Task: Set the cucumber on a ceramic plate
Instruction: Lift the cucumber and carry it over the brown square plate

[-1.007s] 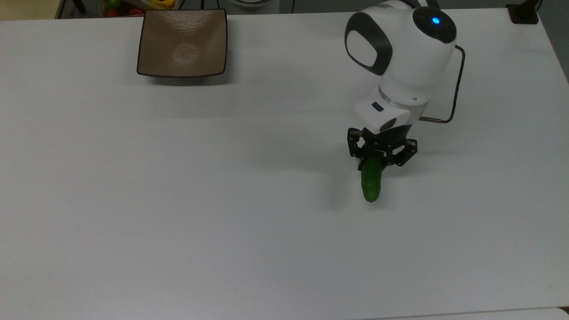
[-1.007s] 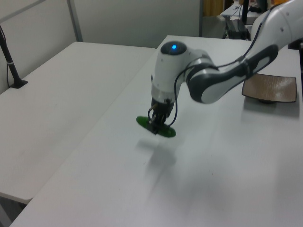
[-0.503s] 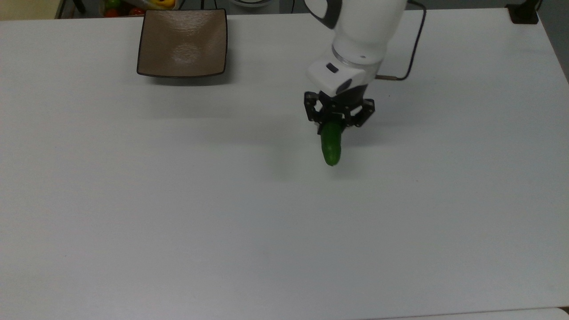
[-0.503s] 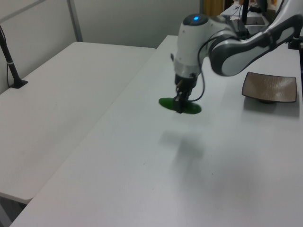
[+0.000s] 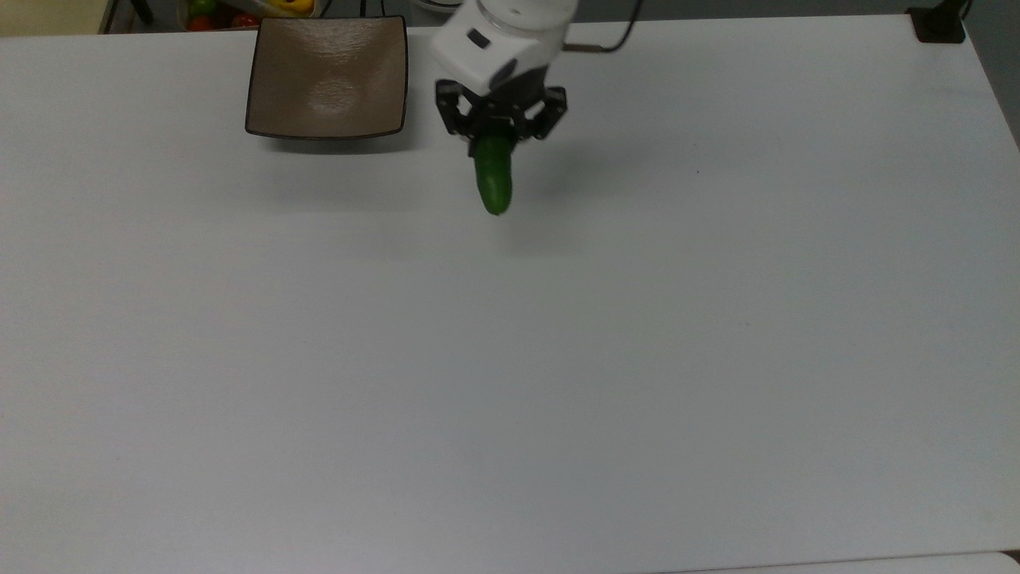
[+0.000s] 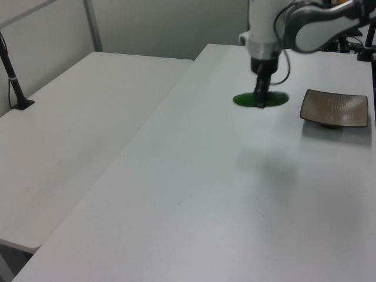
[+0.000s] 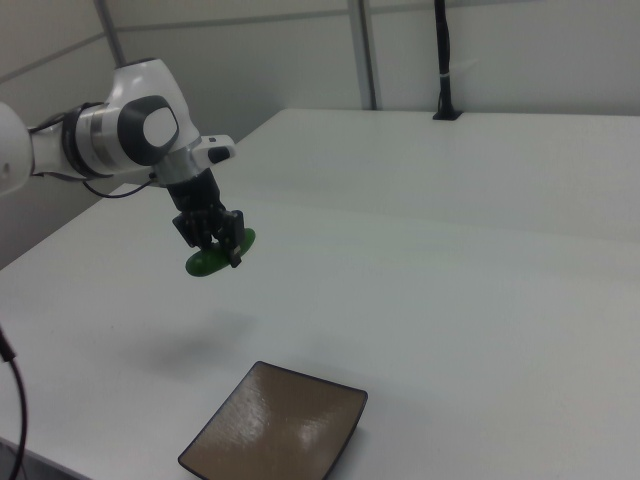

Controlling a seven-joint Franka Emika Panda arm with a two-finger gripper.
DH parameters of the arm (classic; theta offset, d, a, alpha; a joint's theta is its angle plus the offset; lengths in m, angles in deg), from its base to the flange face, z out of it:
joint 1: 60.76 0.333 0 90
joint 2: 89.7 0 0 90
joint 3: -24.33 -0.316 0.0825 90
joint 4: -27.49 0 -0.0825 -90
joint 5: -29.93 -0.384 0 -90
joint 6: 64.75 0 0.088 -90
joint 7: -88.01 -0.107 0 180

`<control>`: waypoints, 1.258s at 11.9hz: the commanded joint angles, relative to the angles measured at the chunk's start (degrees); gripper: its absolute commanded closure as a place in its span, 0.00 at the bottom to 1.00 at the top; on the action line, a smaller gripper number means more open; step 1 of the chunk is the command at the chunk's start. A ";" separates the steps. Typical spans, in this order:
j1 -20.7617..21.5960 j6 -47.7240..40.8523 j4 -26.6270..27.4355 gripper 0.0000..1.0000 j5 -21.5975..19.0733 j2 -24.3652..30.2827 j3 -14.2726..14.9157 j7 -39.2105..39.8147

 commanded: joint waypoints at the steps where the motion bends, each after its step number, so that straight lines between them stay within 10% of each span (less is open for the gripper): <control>1: -2.79 -2.08 9.49 0.70 -3.28 10.64 3.22 9.60; 5: -6.59 -5.24 16.98 0.69 -3.29 14.71 4.62 16.02; 12: -6.50 -7.80 21.54 0.66 -2.32 12.08 17.02 26.04; 14: -6.42 -7.18 21.65 0.55 -0.66 10.23 17.11 26.14; 15: -6.50 -7.27 21.65 0.22 -0.56 10.05 17.46 26.14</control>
